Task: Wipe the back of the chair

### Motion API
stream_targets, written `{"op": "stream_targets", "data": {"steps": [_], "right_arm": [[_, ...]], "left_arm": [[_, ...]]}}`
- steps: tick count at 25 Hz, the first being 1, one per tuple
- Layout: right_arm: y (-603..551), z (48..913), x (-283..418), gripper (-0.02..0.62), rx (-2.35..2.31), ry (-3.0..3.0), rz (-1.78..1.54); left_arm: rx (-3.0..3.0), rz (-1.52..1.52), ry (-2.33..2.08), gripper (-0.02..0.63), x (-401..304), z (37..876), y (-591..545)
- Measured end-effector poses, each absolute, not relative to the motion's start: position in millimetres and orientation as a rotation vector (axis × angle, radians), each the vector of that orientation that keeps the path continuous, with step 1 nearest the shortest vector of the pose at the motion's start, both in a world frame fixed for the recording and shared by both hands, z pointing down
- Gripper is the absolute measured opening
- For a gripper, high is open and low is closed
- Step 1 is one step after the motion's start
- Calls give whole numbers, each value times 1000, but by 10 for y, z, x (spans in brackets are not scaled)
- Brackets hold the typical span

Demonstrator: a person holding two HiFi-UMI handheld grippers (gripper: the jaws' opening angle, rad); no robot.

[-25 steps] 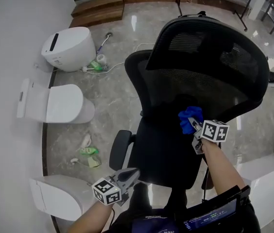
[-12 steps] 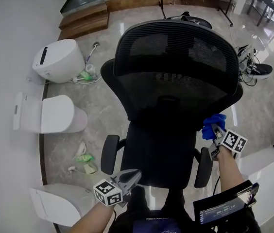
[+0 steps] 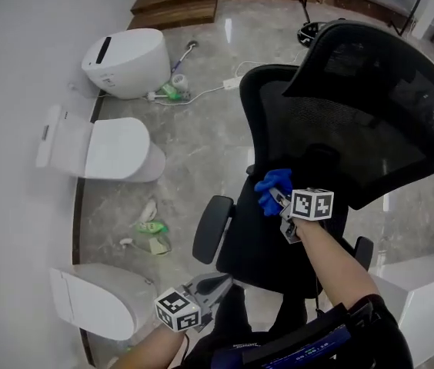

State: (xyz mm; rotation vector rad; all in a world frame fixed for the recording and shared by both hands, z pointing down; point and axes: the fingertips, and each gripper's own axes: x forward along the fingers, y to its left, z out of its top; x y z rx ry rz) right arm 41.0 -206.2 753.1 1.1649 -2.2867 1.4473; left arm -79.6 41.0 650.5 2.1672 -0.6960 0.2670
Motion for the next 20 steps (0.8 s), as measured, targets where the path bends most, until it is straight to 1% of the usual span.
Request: {"op": "stream_targets", "data": {"steps": [2,4,6,8,14,20], "right_arm": [[-2188,7604,29,64,1104,-2293,1425],[-2283,7689,-182,64,1089,-2281,1430],[-2380,7770,-196,64,1136,-2253,1456],[-2457,7814,-30,64,1219,-2223,1491],[-2275,7833,1053,64,1419,-2128,1564],[-1770,7797,2662,64,1659,-1973,1614]], "left_arm": [[2157,264,-719,2,-1006,6551,457],[2143,263,-742,2,-1182,6586,490],[2131,262,-761,2,-1300,6612,503],[2123,263,-773,2,-1350,6636,515],[2114,276,-749,2,-1139,6663,539],[2167,305,-666,2,-433,6520,438]]}}
